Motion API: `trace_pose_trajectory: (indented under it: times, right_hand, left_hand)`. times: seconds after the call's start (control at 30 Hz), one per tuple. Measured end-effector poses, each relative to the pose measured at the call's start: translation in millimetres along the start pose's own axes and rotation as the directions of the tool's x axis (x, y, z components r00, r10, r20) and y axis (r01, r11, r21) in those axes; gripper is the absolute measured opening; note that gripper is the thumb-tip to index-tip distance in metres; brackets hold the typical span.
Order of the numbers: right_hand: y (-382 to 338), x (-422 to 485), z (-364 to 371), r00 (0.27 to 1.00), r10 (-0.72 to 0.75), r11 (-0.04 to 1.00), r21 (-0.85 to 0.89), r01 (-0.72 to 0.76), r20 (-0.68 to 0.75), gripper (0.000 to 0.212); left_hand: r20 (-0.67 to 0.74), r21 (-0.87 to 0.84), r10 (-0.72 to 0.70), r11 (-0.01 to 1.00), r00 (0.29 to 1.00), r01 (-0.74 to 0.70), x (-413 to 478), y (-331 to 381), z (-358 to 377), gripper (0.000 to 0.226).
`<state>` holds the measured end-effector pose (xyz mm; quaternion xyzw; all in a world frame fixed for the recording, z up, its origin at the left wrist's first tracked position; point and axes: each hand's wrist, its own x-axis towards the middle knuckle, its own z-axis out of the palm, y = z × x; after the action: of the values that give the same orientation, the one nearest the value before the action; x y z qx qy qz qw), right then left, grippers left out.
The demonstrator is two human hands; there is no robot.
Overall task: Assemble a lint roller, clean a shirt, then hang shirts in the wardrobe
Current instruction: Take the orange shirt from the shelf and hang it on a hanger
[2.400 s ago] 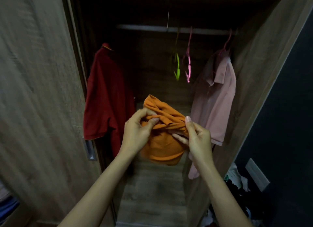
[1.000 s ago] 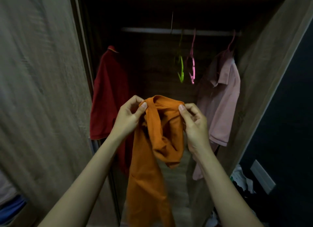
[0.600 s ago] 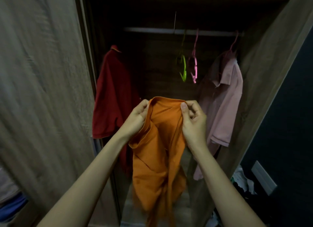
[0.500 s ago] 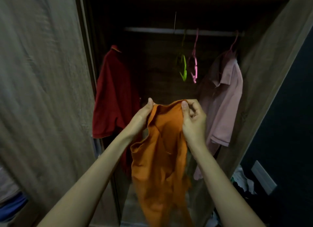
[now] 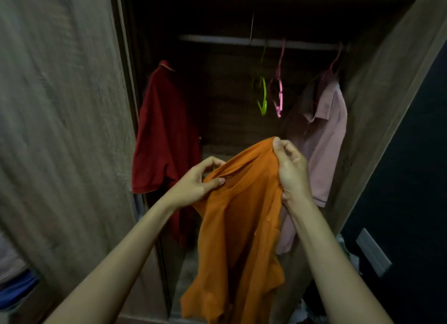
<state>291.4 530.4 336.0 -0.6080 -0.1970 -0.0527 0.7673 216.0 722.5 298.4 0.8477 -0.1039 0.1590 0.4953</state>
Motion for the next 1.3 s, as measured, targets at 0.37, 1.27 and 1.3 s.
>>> trace_pose_trajectory:
  times: [0.37,1.27,1.3]
  right_hand:
    - [-7.9,8.1,-21.4,0.988,0.134,0.984,0.128,-0.124,-0.078,0.026]
    - [29.7,35.6,-23.3,0.985,-0.174,0.924,-0.347,0.162,-0.005,0.025]
    - [33.2,40.7,-19.7,0.982,-0.185,0.911,-0.372,0.181,0.026,0.022]
  left_hand:
    - [-0.143,-0.162,0.018,0.986,0.99,-0.041,-17.9,-2.6,-34.3,0.042]
    - [-0.097,-0.37,-0.198,0.917,0.975,0.149,15.1,17.2,-58.3,0.079]
    - [-0.103,-0.406,-0.198,0.903,0.975,0.14,19.0,17.1,-59.1,0.08]
